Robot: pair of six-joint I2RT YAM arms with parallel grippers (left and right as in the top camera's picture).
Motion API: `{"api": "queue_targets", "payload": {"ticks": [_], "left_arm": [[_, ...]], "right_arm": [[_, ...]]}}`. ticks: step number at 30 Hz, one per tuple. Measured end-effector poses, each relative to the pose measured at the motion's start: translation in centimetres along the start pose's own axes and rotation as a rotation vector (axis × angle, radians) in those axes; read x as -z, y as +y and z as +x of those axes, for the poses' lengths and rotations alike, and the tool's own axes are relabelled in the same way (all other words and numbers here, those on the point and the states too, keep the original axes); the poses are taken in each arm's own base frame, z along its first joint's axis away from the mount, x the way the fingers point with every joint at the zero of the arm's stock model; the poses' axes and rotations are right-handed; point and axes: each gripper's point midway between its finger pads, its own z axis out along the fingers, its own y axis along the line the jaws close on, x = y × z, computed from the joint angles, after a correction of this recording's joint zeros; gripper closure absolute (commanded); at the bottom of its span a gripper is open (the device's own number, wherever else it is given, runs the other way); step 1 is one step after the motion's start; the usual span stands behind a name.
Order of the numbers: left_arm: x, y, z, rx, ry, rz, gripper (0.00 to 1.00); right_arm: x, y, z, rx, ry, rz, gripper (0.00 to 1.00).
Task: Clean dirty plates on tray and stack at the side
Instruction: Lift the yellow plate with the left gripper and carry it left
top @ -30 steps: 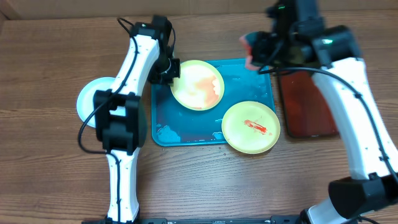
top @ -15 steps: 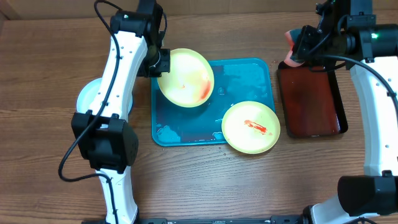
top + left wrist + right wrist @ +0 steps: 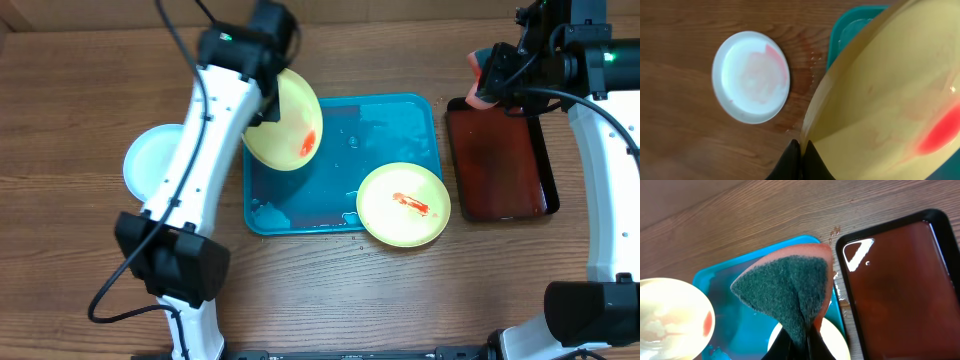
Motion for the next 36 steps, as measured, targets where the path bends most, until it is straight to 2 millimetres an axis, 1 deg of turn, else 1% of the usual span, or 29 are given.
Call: {"api": "queue_targets", "payload": {"ticks": [4, 8, 12, 15, 19, 22, 30, 36], "left_arm": [[-0.3, -0.3, 0.9, 0.015, -0.061, -0.161, 0.96], [-0.5, -0.8, 1.2, 0.068, -0.163, -0.294, 0.96], [-0.7, -1.1, 1.1, 0.126, -0.256, -0.36, 0.96], [-0.4, -1.5, 0.6, 0.164, -0.311, -0.367, 0.96], [0.6, -2.1, -0.2, 0.174, -0.391, -0.383, 0.96], [1.8, -2.6, -0.6, 0.155, -0.464, -0.411, 0.96], [6.0, -4.5, -0.8, 0.063, -0.651, -0.492, 0.96], [7.6, -4.8, -0.9, 0.023, -0.719, -0.54, 0.96]], "right_arm": [[0.0, -0.1, -0.1, 0.003, -0.003, 0.007, 0.96], [0.0, -0.2, 0.0, 0.003, -0.002, 0.009, 0.96], [0.0, -0.2, 0.0, 0.002, 0.0, 0.01, 0.96], [0.0, -0.2, 0.1, 0.002, 0.004, 0.012, 0.96], [0.0, -0.2, 0.1, 0.001, 0.005, 0.012, 0.96], [0.0, -0.2, 0.1, 0.001, 0.005, 0.012, 0.96], [0.0, -0.2, 0.1, 0.001, 0.005, 0.012, 0.96], [0.0, -0.2, 0.2, 0.001, 0.005, 0.013, 0.96]]}}
